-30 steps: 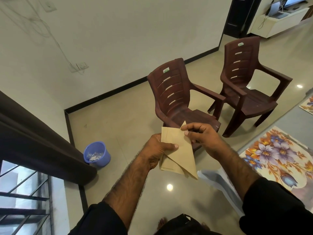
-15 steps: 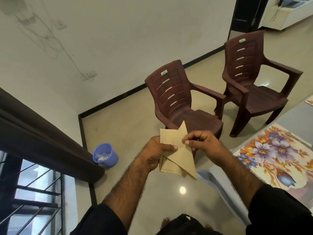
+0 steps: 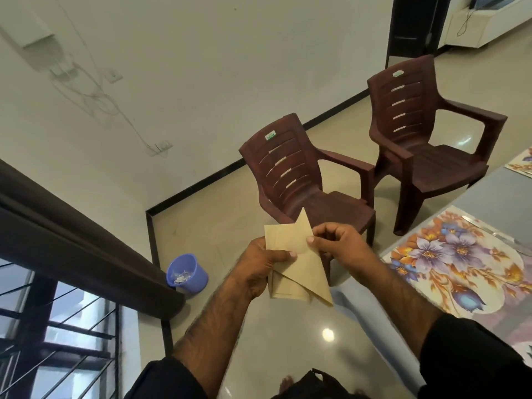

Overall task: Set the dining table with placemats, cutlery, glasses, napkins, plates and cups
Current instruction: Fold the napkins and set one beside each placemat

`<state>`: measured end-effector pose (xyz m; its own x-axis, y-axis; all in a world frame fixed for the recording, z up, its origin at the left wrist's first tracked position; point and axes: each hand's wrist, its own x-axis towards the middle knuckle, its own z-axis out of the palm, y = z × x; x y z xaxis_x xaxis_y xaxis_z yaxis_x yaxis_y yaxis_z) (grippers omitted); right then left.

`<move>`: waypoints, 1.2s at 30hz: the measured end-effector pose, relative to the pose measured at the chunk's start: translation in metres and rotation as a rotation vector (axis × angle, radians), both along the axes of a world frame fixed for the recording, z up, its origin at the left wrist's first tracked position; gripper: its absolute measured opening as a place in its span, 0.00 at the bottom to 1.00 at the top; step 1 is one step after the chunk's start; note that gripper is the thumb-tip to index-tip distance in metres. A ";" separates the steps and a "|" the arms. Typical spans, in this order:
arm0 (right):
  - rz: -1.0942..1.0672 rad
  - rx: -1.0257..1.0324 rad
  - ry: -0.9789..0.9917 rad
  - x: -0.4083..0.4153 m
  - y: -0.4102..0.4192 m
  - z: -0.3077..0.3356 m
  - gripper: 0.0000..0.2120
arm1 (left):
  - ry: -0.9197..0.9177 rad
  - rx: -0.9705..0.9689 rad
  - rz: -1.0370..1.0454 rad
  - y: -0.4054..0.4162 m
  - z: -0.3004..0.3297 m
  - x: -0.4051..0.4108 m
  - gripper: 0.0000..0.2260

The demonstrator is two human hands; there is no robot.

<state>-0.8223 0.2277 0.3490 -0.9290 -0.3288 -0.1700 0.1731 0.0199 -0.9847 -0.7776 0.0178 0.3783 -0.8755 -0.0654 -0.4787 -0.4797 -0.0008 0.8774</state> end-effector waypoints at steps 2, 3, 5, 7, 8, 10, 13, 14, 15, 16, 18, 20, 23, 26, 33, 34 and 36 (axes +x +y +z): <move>-0.012 -0.043 -0.002 0.003 0.001 0.001 0.04 | 0.000 0.008 -0.017 0.009 0.002 0.001 0.18; -0.023 -0.077 -0.014 0.002 0.002 0.003 0.04 | 0.002 0.026 -0.019 0.012 0.002 0.001 0.19; -0.017 -0.098 -0.031 -0.002 0.007 0.007 0.04 | 0.013 0.068 -0.014 0.019 0.004 0.002 0.19; 0.044 -0.042 -0.034 -0.006 0.010 0.011 0.05 | 0.036 0.086 0.005 0.023 0.007 0.000 0.17; 0.080 -0.005 -0.036 -0.008 0.011 0.012 0.06 | 0.047 0.082 0.020 0.025 0.008 -0.002 0.16; 0.122 0.029 -0.040 -0.009 0.012 0.014 0.09 | 0.056 0.047 0.066 0.026 0.007 -0.006 0.14; 0.098 0.031 -0.041 -0.008 0.014 0.012 0.10 | 0.067 0.020 0.147 0.026 0.004 -0.012 0.14; 0.087 0.029 -0.050 -0.006 0.015 0.010 0.10 | 0.070 0.023 0.171 0.026 0.004 -0.013 0.14; 0.084 0.034 -0.061 -0.004 0.017 0.006 0.09 | 0.073 0.037 0.195 0.024 0.004 -0.013 0.14; 0.092 0.051 -0.068 -0.001 0.019 0.001 0.09 | 0.077 0.051 0.221 0.022 0.004 -0.014 0.14; 0.101 0.102 -0.073 0.004 0.026 -0.010 0.07 | 0.087 0.064 0.276 0.014 0.006 -0.018 0.15; 0.092 0.116 -0.074 0.007 0.037 -0.018 0.05 | 0.091 0.077 0.327 0.005 0.008 -0.022 0.17; 0.055 0.087 -0.052 0.002 0.052 -0.016 0.06 | 0.091 0.088 0.338 -0.003 0.008 -0.027 0.19; -0.006 0.053 0.010 -0.009 0.051 0.000 0.13 | 0.103 0.078 0.243 0.006 0.004 -0.026 0.19; 0.069 0.014 0.062 -0.016 0.023 0.021 0.08 | 0.108 0.035 0.173 0.032 0.004 -0.027 0.22; 0.076 0.015 0.051 -0.015 0.025 0.017 0.07 | 0.111 0.045 0.194 0.027 0.004 -0.028 0.23; 0.095 0.042 0.039 -0.011 0.033 0.006 0.07 | 0.120 0.043 0.232 0.017 0.011 -0.030 0.24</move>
